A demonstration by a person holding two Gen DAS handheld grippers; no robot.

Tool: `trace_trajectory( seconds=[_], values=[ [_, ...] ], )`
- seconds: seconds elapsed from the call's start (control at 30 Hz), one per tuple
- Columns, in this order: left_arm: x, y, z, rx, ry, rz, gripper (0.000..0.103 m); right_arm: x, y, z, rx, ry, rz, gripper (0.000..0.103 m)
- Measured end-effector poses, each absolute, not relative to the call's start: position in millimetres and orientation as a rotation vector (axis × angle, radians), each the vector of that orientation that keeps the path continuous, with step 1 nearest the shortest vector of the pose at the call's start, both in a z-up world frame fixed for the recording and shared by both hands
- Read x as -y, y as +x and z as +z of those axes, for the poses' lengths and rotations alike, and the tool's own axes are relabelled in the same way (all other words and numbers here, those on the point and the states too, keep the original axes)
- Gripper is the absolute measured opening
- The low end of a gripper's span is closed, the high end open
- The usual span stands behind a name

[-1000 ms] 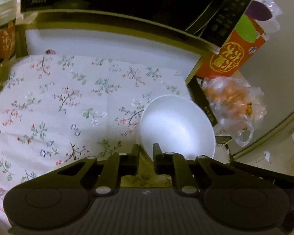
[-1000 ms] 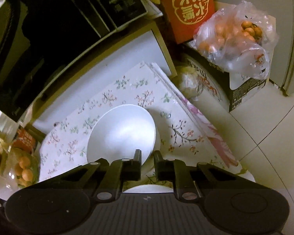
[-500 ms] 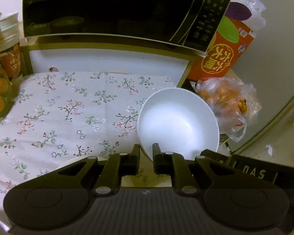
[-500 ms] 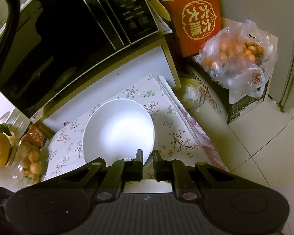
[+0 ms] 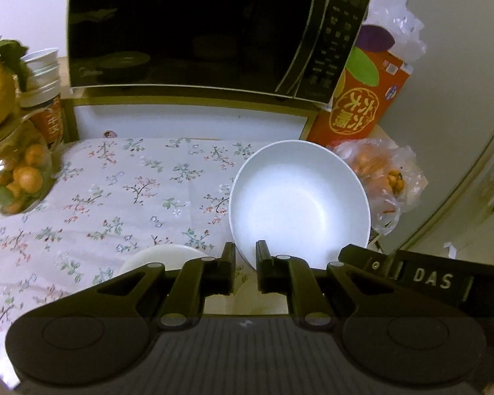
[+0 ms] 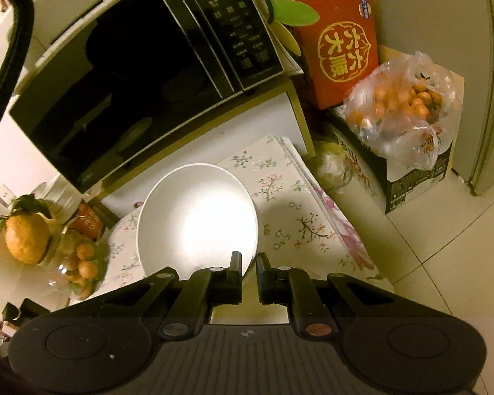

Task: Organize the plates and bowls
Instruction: 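Close both grippers on the rim of the small white bowl, then carry the white bowl back and lower it beside the stacked plates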

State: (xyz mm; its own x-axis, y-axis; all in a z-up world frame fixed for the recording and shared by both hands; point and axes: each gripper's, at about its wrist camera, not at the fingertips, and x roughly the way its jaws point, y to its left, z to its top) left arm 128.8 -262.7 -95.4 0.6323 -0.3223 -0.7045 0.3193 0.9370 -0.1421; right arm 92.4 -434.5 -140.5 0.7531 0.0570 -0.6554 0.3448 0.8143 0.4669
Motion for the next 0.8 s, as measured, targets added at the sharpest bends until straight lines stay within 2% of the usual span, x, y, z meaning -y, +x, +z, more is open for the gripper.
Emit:
trace_trajectory(
  seconds=[0.4,0.8],
  values=[
    [240.4,79.8,-70.7,-0.769,-0.028,-0.363,0.011,411.1,54.9,-108.9,-0.66,0.589,-0.106,0.006],
    [215.1,38.3,-87.8,-0.888,-0.044,-0.358,0.01,386.3,3.1,-119.3,-0.765,0.555,-0.067,0.007]
  ],
)
